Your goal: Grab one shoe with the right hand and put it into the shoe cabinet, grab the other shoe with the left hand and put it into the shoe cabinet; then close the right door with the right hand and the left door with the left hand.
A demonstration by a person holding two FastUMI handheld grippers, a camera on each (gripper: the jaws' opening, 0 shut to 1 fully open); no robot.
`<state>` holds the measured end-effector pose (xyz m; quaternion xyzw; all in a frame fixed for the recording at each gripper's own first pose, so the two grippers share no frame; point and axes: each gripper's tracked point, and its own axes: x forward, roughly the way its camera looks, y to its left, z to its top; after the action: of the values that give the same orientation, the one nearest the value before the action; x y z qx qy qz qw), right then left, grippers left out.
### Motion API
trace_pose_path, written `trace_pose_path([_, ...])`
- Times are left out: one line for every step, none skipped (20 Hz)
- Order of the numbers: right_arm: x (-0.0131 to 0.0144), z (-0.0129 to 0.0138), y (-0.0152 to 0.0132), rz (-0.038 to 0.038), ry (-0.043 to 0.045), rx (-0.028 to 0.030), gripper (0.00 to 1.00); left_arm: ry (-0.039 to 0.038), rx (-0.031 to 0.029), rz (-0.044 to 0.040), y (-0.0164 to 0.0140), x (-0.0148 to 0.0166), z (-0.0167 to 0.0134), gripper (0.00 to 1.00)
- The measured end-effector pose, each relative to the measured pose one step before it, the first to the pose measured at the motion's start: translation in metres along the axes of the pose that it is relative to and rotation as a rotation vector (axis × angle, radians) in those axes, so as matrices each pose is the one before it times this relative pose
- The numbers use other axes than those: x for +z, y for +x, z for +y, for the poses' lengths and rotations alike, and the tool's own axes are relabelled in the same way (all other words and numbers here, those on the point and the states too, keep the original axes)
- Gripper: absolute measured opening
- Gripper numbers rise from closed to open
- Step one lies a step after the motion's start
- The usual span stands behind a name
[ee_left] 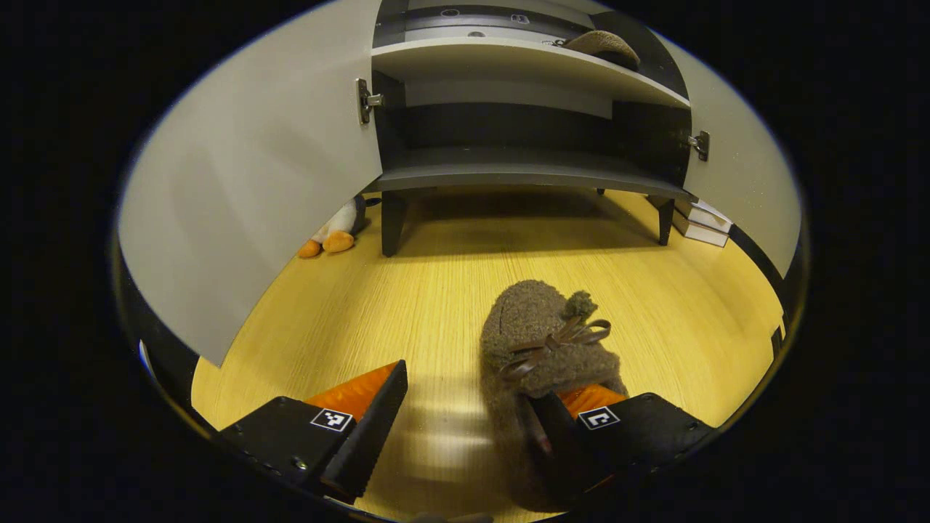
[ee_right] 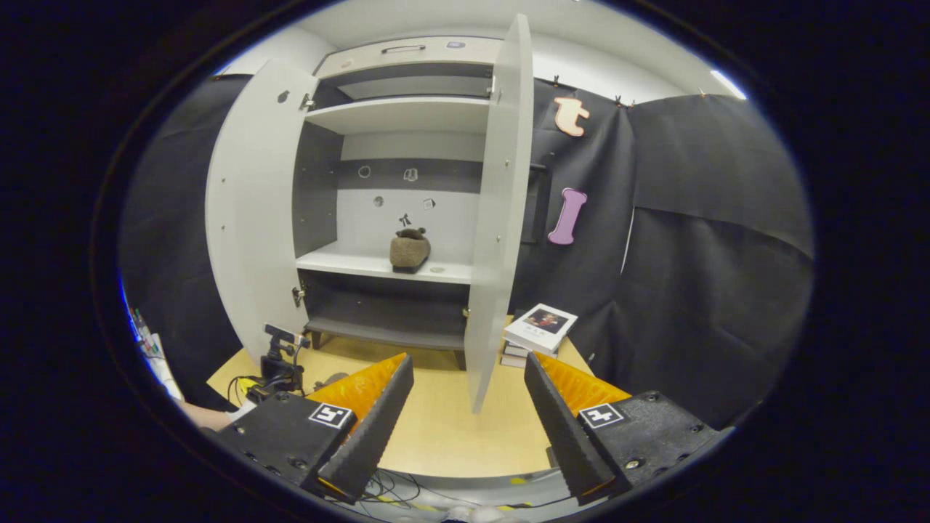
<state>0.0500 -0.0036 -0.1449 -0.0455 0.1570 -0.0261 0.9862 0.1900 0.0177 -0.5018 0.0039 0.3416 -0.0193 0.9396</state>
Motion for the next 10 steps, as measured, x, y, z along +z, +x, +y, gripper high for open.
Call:
trace_pose_path([-0.00079, 0.00026, 0.00172, 0.00261, -0.00057, 0.00431, 0.99, -0.00001, -0.00426, 0.00634, 0.00553, -0.00022, -0.00341, 0.97])
trace_pose_path([-0.00099, -0.00088, 0.00154, 0.00429, -0.0018, -0.00124, 0.99, 0.0063, -0.00663, 0.00868, 0.00516, -0.00031, -0.00355, 0.96])
trace_pose_path([-0.00115, -0.00056, 0.00145, 0.0015, 0.0008, 0.00021, 0.99, 0.00593, -0.00838, -0.00607, 0.00315, 0.00189, -0.00266, 0.95])
trace_pose_path([-0.00098, 0.00032, 0.00073, 0.0025, 0.00276, 0.00046, 0.99, 0.00683, 0.01567, -0.01817, 0.00157, 0.0047, 0.00064, 0.93])
trace_pose_path([-0.00154, -0.00014, 0.00079, 0.00373, 0.00141, 0.00332, 0.99, -0.00136, -0.00542, 0.00006, 0.00203, 0.00125, -0.00312, 0.86])
trace_pose_path([-0.0005, -0.00076, 0.00113, 0.00259, 0.0005, 0.00023, 0.99, -0.00848, -0.03039, 0.01606, 0.00258, -0.00187, -0.00867, 0.84])
trace_pose_path([-0.00029, -0.00092, 0.00089, 0.00158, -0.00159, 0.00157, 0.99, -0.00603, -0.01409, 0.01457, 0.00035, -0.00084, -0.00586, 0.53])
trace_pose_path([-0.00029, -0.00056, 0.00044, 0.00266, -0.00241, 0.00088, 0.99, 0.0147, 0.01769, 0.00289, 0.00012, 0.00303, 0.00207, 0.43])
trace_pose_path([0.00094, -0.00028, -0.00005, -0.00352, 0.00187, 0.0017, 0.99, 0.02669, 0.05042, 0.00048, 0.00067, 0.00089, 0.00731, 0.33])
trace_pose_path([0.00253, -0.00023, -0.00029, -0.00697, 0.00245, 0.0008, 0.99, 0.00535, 0.00736, 0.00757, 0.00136, 0.00167, 0.00085, 0.13])
